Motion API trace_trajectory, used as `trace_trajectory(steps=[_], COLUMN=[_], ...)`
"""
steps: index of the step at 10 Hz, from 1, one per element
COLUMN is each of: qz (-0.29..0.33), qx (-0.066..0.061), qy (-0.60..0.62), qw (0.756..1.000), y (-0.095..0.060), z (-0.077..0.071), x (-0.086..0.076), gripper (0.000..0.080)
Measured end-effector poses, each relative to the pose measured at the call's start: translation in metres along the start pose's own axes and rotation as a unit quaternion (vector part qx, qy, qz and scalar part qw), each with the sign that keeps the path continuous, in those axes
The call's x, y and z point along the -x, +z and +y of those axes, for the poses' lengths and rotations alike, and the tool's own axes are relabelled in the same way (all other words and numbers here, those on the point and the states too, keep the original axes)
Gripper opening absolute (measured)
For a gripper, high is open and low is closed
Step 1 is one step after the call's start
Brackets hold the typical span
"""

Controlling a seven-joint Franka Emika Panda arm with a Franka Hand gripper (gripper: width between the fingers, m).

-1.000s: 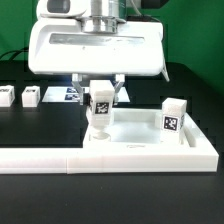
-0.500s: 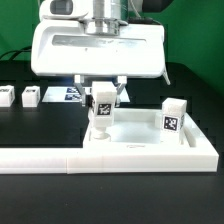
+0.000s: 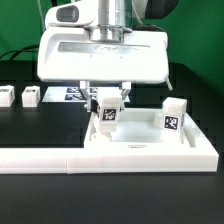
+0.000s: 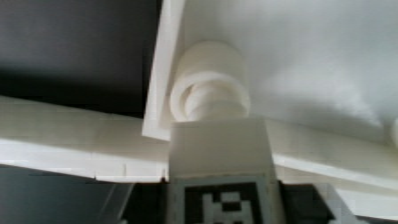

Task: Assemble square table

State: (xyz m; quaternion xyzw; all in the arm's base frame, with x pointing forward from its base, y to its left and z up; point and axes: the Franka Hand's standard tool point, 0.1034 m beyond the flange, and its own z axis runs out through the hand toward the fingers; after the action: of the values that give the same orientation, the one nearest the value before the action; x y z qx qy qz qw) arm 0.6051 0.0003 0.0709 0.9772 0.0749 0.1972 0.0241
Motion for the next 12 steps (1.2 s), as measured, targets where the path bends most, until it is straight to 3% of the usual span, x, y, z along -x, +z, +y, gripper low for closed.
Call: trace_trajectory(steps=[9,12], qz=[0.07,0.078], qx=[0.024,0.026], qy=[-0.007,-0.009], qw=[0.997,0.997], y=[0.0055,0.0056], z=[-0.0034,-0.0056], x=[0.0007,-0.0004], gripper=[0.0288,0.0289])
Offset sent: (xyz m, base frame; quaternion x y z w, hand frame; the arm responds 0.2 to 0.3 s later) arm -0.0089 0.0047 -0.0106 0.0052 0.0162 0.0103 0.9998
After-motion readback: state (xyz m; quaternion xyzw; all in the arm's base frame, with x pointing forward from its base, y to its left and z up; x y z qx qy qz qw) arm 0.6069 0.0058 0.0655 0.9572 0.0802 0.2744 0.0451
